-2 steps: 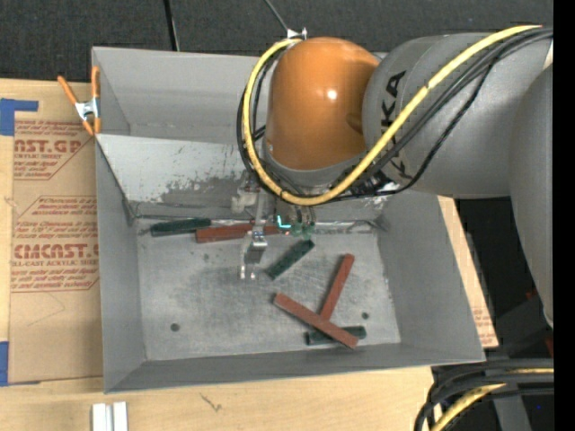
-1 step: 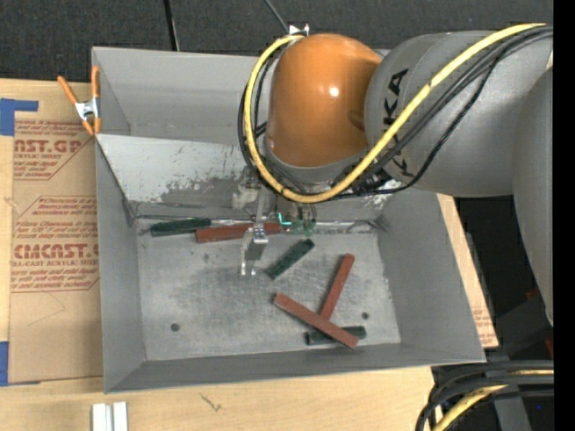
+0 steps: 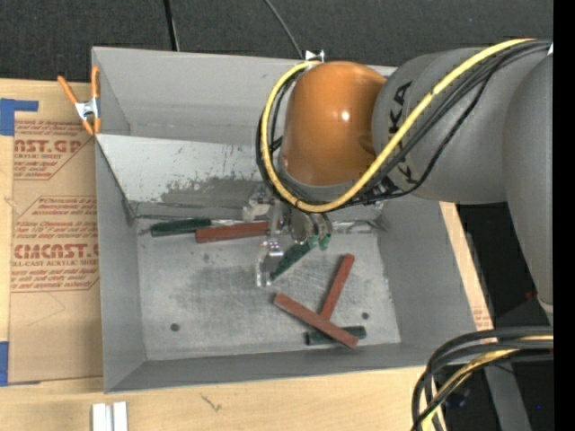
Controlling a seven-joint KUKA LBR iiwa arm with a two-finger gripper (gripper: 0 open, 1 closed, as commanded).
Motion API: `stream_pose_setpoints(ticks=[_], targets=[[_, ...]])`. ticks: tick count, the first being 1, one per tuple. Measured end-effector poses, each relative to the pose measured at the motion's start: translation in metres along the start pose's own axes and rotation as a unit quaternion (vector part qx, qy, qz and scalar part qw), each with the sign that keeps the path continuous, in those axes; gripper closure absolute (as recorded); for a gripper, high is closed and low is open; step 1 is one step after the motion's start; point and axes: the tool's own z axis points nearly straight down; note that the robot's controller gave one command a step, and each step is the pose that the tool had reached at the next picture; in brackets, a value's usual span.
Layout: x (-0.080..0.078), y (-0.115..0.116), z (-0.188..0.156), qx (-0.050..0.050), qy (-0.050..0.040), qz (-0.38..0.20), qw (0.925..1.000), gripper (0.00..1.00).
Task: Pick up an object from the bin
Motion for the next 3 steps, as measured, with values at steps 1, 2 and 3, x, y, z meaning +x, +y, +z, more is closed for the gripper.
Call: stream_pose_setpoints(ticks=[1, 2, 3], targets=[[-0.003, -0.017, 0.060, 0.001, 0.0013, 0.001, 1.0000, 0.00], [0.011, -0.064, 0.112, 0.000, -0.0043, -0.081, 0.9967, 1.00], [0.011, -0.064, 0.113, 0.000, -0.0044, -0.081, 0.9967, 1.00]])
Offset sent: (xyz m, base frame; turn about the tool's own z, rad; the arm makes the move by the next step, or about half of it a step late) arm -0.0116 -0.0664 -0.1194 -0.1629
